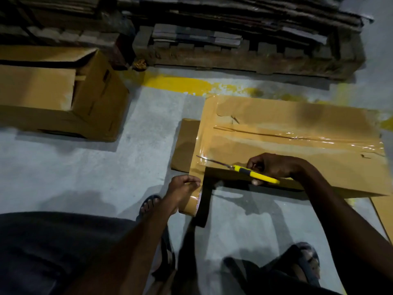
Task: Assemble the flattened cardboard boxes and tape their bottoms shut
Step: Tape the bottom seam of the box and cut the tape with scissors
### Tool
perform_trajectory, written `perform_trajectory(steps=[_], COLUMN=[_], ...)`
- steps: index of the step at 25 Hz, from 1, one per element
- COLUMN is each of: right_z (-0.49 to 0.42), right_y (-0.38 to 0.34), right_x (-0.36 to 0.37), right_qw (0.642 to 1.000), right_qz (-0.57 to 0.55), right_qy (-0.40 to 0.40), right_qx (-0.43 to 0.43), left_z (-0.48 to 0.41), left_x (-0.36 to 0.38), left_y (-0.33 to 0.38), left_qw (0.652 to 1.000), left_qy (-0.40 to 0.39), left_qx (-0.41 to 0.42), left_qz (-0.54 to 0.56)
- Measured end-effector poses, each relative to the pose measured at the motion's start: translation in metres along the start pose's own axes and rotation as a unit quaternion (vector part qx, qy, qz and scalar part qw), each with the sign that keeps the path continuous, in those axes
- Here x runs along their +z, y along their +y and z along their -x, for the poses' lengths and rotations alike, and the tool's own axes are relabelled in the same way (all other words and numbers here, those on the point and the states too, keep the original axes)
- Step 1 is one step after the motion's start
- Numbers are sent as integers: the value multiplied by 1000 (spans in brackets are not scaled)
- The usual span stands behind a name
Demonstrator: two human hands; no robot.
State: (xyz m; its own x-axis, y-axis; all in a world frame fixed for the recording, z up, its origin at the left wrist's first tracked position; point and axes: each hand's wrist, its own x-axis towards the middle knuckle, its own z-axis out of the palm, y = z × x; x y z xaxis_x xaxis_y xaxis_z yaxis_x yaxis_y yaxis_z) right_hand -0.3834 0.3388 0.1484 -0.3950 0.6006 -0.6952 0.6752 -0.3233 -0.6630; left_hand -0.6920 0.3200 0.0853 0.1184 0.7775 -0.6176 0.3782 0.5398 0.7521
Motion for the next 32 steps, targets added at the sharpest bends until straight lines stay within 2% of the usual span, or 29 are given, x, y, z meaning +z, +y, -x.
perform_trajectory(steps=[3, 7, 13, 23, 32], right_z=[1, 9, -18, -47, -50], right_y=[7, 10, 1, -5, 1], right_x=[0, 10, 34, 53, 53], right_qw=[993, 977, 984, 991, 998], right_qz=[13, -45, -51, -60, -1], right_qy=[-112, -154, -102, -63, -21], right_qx=[32, 143, 135, 100, 53], left_z=[0, 0, 0, 3, -1], left_x=[-1, -3, -5, -7, -6], left_y=[1, 0, -3, 1, 0], left_qw=[1000, 1000, 1000, 999, 1000], left_qy=[2, -11, -10, -34, -26], left_qx=[-5, -9, -12, -17, -8], left_qz=[6, 12, 17, 1, -6])
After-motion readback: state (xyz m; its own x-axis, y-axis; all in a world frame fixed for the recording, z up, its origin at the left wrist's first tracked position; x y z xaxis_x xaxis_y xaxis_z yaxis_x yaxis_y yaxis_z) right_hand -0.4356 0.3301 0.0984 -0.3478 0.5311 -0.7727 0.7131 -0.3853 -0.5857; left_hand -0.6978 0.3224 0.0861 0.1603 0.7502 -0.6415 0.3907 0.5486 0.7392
